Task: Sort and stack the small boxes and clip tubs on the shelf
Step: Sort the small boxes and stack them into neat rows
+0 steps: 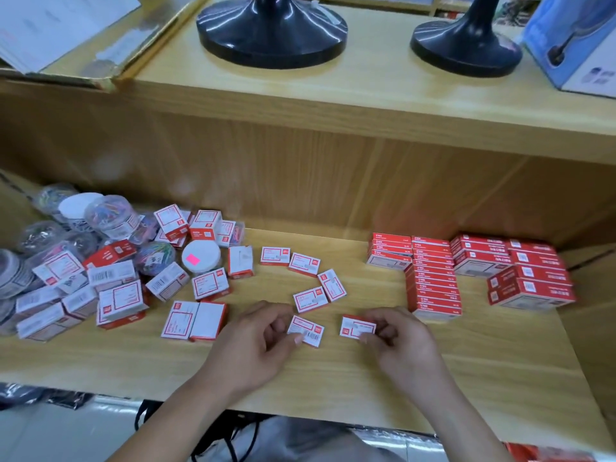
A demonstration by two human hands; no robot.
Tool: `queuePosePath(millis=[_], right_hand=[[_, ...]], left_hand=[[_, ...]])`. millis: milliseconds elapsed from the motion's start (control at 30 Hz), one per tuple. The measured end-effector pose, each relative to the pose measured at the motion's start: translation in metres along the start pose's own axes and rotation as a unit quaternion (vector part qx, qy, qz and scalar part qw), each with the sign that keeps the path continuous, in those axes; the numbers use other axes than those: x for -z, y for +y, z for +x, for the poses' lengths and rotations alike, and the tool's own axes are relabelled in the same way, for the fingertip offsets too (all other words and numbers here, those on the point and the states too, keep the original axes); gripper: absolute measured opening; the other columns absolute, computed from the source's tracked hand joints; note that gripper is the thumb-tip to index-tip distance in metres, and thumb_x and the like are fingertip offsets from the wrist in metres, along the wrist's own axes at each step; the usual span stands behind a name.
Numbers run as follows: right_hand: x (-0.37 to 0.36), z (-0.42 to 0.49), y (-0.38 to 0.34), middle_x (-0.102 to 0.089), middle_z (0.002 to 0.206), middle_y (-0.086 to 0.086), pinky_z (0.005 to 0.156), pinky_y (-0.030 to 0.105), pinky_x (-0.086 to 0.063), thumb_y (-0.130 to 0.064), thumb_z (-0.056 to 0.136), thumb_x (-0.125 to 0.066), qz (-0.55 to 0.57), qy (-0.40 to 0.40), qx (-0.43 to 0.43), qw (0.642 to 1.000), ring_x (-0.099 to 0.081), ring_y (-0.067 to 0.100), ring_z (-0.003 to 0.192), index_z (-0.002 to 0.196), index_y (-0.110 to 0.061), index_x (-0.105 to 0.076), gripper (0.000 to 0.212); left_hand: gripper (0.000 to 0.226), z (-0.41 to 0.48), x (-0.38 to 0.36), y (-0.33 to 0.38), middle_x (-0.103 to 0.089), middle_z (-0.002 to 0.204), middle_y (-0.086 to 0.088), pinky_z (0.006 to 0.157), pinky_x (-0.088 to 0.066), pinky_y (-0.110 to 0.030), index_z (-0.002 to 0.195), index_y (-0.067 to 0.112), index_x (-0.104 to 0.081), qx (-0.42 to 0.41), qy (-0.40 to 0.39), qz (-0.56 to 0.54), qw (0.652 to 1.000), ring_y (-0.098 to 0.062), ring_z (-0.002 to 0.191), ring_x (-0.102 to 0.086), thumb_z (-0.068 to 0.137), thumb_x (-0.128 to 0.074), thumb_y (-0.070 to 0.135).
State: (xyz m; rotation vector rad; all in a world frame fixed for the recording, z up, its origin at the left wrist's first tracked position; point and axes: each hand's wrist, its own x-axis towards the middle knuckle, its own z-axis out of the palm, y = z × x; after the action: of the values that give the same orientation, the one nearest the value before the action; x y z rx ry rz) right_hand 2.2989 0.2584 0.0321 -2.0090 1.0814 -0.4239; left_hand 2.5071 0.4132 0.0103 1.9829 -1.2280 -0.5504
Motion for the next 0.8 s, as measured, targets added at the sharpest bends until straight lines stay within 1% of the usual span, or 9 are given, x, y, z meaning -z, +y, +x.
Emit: queuePosePath(millis=[100, 200, 267, 367, 433, 500, 600, 667, 800], right_hand=[[-0.001, -0.001, -0.001, -0.061, 0.076, -0.011, 0.063, 0.009, -0.041, -0.001, 0.074, -0.081, 0.011, -0.001, -0.004, 1.0, -0.058, 0.004, 0.072, 0.082, -0.04, -0.068, 0.042], [0.001, 0.0, 0.0, -0.064, 0.075, -0.011, 0.065, 0.018, -0.047, -0.004, 0.076, -0.081, 0.009, 0.002, -0.012, 1.0, -0.06, 0.007, 0.07, 0.077, -0.042, -0.067, 0.04], [0.01, 0.003, -0.003, -0.067, 0.077, -0.015, 0.065, 0.025, -0.051, -0.008, 0.077, -0.081, 0.014, 0.019, -0.018, 1.0, -0.062, 0.006, 0.067, 0.075, -0.039, -0.067, 0.034], [0.03, 0.012, -0.014, -0.067, 0.069, -0.014, 0.057, 0.01, -0.043, -0.008, 0.079, -0.08, 0.014, 0.068, 0.009, 0.998, -0.059, -0.001, 0.065, 0.077, -0.029, -0.071, 0.023], [0.045, 0.015, -0.023, -0.067, 0.068, -0.011, 0.053, 0.01, -0.041, -0.01, 0.082, -0.078, 0.03, 0.089, 0.015, 0.995, -0.058, 0.002, 0.063, 0.083, -0.021, -0.075, 0.011], [0.058, 0.014, -0.025, -0.07, 0.073, -0.006, 0.052, 0.011, -0.043, -0.012, 0.084, -0.077, 0.053, 0.098, 0.007, 0.994, -0.06, 0.006, 0.065, 0.087, -0.02, -0.075, 0.008], [0.071, 0.006, -0.018, -0.071, 0.072, -0.003, 0.049, 0.009, -0.042, -0.013, 0.084, -0.076, 0.069, 0.11, -0.01, 0.991, -0.059, 0.005, 0.062, 0.084, -0.021, -0.075, 0.009], [0.077, 0.0, -0.011, -0.07, 0.067, -0.01, 0.054, 0.007, -0.038, -0.009, 0.084, -0.076, 0.062, 0.123, -0.012, 0.99, -0.056, 0.001, 0.06, 0.079, -0.02, -0.076, 0.012], [0.082, -0.012, -0.006, -0.072, 0.071, -0.014, 0.059, 0.008, -0.04, -0.008, 0.086, -0.074, 0.084, 0.116, -0.018, 0.99, -0.056, 0.001, 0.06, 0.079, -0.021, -0.076, 0.015]], left_hand=[[0.029, -0.006, 0.0, 0.005, -0.054, 0.088, 0.014, 0.062, -0.047, -0.024, 0.11, 0.037, -0.068, -0.013, -0.016, 0.026, 0.999, -0.003, 0.069, -0.055, 0.082, -0.07, 0.046], [0.023, 0.003, 0.003, 0.017, -0.05, 0.085, 0.016, 0.063, -0.051, -0.032, 0.104, 0.034, -0.067, -0.027, 0.031, 0.067, 0.997, -0.003, 0.072, -0.054, 0.086, -0.064, 0.047], [0.023, 0.028, 0.0, 0.035, -0.052, 0.094, 0.016, 0.07, -0.053, -0.034, 0.109, 0.03, -0.067, -0.077, 0.056, 0.092, 0.991, -0.009, 0.084, -0.059, 0.089, -0.063, 0.04], [0.036, 0.085, -0.018, 0.071, -0.057, 0.122, 0.007, 0.086, -0.054, -0.037, 0.123, 0.02, -0.063, -0.159, 0.049, 0.098, 0.981, -0.019, 0.109, -0.06, 0.089, -0.063, 0.032], [0.047, 0.121, -0.039, 0.088, -0.053, 0.134, 0.008, 0.091, -0.053, -0.039, 0.134, 0.023, -0.055, -0.183, 0.008, 0.13, 0.974, -0.022, 0.116, -0.055, 0.087, -0.063, 0.029], [0.058, 0.143, -0.059, 0.091, -0.049, 0.138, 0.006, 0.093, -0.052, -0.043, 0.143, 0.025, -0.047, -0.173, -0.036, 0.173, 0.969, -0.024, 0.119, -0.052, 0.088, -0.065, 0.029], [0.062, 0.154, -0.075, 0.084, -0.047, 0.133, 0.004, 0.092, -0.053, -0.044, 0.144, 0.026, -0.046, -0.155, -0.049, 0.203, 0.966, -0.024, 0.119, -0.05, 0.087, -0.069, 0.038], [0.056, 0.157, -0.08, 0.082, -0.048, 0.124, 0.002, 0.088, -0.053, -0.043, 0.135, 0.026, -0.054, -0.155, -0.042, 0.2, 0.967, -0.023, 0.115, -0.051, 0.084, -0.069, 0.044], [0.044, 0.156, -0.078, 0.083, -0.053, 0.111, 0.003, 0.08, -0.052, -0.037, 0.115, 0.024, -0.064, -0.14, -0.043, 0.196, 0.97, -0.022, 0.105, -0.058, 0.079, -0.068, 0.049]])
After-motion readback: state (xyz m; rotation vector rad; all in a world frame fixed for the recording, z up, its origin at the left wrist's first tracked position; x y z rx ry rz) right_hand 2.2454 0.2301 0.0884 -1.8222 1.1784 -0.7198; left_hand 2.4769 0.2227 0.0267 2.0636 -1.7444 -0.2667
